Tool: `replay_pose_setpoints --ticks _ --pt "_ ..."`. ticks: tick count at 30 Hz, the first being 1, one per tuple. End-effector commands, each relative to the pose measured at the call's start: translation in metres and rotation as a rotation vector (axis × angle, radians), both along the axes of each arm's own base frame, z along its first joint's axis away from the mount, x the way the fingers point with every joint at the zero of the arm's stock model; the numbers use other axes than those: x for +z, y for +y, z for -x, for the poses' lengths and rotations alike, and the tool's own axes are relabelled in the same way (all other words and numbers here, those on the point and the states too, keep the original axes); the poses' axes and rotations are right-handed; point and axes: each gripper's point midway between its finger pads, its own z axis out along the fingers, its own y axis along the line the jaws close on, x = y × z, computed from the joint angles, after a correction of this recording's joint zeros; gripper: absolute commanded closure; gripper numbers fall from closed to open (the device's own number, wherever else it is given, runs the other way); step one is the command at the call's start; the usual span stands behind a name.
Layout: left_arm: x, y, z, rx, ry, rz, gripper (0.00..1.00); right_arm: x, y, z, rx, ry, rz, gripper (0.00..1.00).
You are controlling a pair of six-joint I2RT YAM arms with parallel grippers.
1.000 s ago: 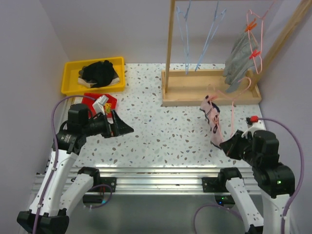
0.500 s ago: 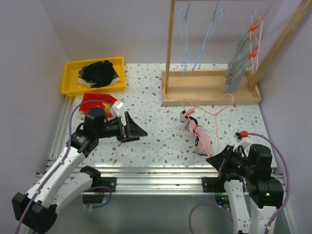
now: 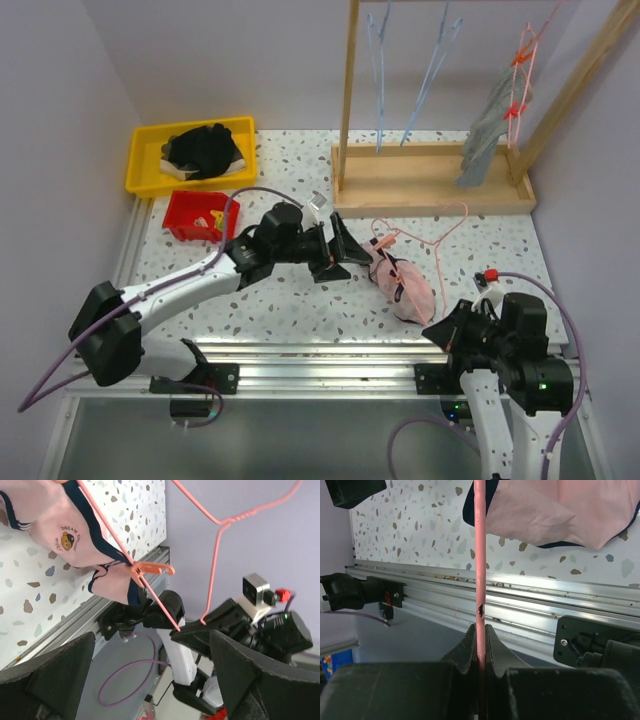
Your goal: Remove the underwear clipped to the hanger
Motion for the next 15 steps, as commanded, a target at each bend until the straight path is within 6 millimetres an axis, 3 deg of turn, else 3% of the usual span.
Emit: replay_pose_setpoints --ticks 1,2,3,4,5,6,8,12,15 --pt "0.006 -0.028 -0.029 0.061 0.037 0.052 0.0 -0.007 -0.008 0.016 0.014 0.061 0.065 1.0" --pt "0.015 -0.03 -0.028 0.051 0.032 0.063 0.0 -0.007 -0.009 0.016 0.014 0.058 0.073 1.0" --pt "-0.004 -0.039 -0.032 0.037 0.068 0.02 0.0 -0.006 -0.01 0.016 0.011 0.059 0.079 1.0" --pt "0.006 -0.05 -0.035 0.02 0.057 0.022 0.0 -0.007 -0.011 0.018 0.033 0.055 0.09 1.0" --pt "-0.019 -0.054 -0.036 0.004 0.107 -0.051 0.0 -0.006 -0.011 0.018 0.037 0.053 0.096 1.0" --pt "-0.013 -0.062 -0.037 -0.016 0.109 -0.047 0.0 -0.006 -0.013 0.017 0.036 0.054 0.105 1.0" --pt "-0.027 -0.07 -0.039 -0.023 0.145 -0.067 0.0 -0.007 -0.013 0.018 0.051 0.058 0.114 1.0" --pt "-0.024 -0.083 -0.041 -0.033 0.143 -0.05 0.0 -0.009 -0.018 0.019 0.059 0.065 0.146 1.0" --pt "-0.03 -0.092 -0.028 -0.081 0.146 -0.074 0.0 -0.009 -0.02 0.018 0.054 0.064 0.159 1.0"
